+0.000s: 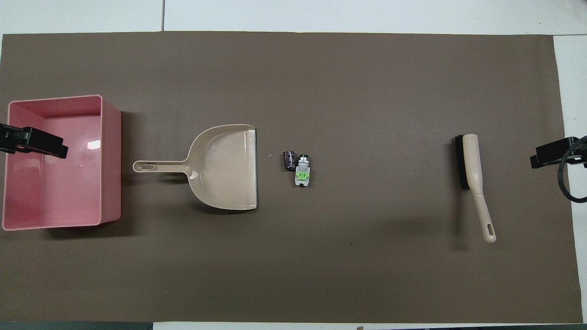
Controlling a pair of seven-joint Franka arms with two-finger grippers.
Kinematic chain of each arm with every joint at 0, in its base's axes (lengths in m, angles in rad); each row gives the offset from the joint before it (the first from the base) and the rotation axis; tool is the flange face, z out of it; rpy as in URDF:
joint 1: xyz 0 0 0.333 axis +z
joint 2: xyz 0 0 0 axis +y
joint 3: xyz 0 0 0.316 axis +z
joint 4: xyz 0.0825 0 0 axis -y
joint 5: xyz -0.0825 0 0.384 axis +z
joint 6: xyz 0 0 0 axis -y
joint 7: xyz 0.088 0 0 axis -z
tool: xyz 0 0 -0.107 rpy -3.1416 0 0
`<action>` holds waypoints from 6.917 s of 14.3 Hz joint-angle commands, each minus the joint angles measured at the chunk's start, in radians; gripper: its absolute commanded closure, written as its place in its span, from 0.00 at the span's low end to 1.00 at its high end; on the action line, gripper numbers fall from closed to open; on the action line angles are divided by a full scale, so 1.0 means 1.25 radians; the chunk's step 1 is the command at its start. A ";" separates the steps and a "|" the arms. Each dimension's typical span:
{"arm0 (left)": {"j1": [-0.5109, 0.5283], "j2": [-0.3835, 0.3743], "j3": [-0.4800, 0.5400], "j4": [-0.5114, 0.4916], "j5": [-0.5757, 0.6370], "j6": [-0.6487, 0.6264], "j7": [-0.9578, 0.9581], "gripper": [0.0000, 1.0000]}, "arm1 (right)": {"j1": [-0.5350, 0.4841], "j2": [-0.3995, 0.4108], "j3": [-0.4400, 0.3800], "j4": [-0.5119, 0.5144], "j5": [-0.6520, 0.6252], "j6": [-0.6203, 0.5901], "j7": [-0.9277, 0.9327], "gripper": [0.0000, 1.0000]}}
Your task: Clean e-waste and dump in bin
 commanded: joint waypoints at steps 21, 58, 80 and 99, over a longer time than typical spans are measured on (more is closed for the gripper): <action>-0.178 0.061 -0.002 -0.398 0.015 0.507 0.783 0.03 | -0.060 -0.036 0.001 -0.555 0.011 0.470 -0.109 0.12; -0.236 0.073 -0.002 -0.371 0.139 0.449 0.689 1.00 | 0.269 0.020 0.014 -0.314 0.027 0.199 0.161 1.00; -0.336 0.132 -0.001 -0.363 0.199 0.496 0.669 1.00 | 0.559 0.231 0.015 -0.260 0.180 0.408 0.455 1.00; -0.336 0.119 -0.002 -0.403 0.199 0.516 0.671 1.00 | 0.661 0.328 0.016 -0.112 0.334 0.458 0.559 1.00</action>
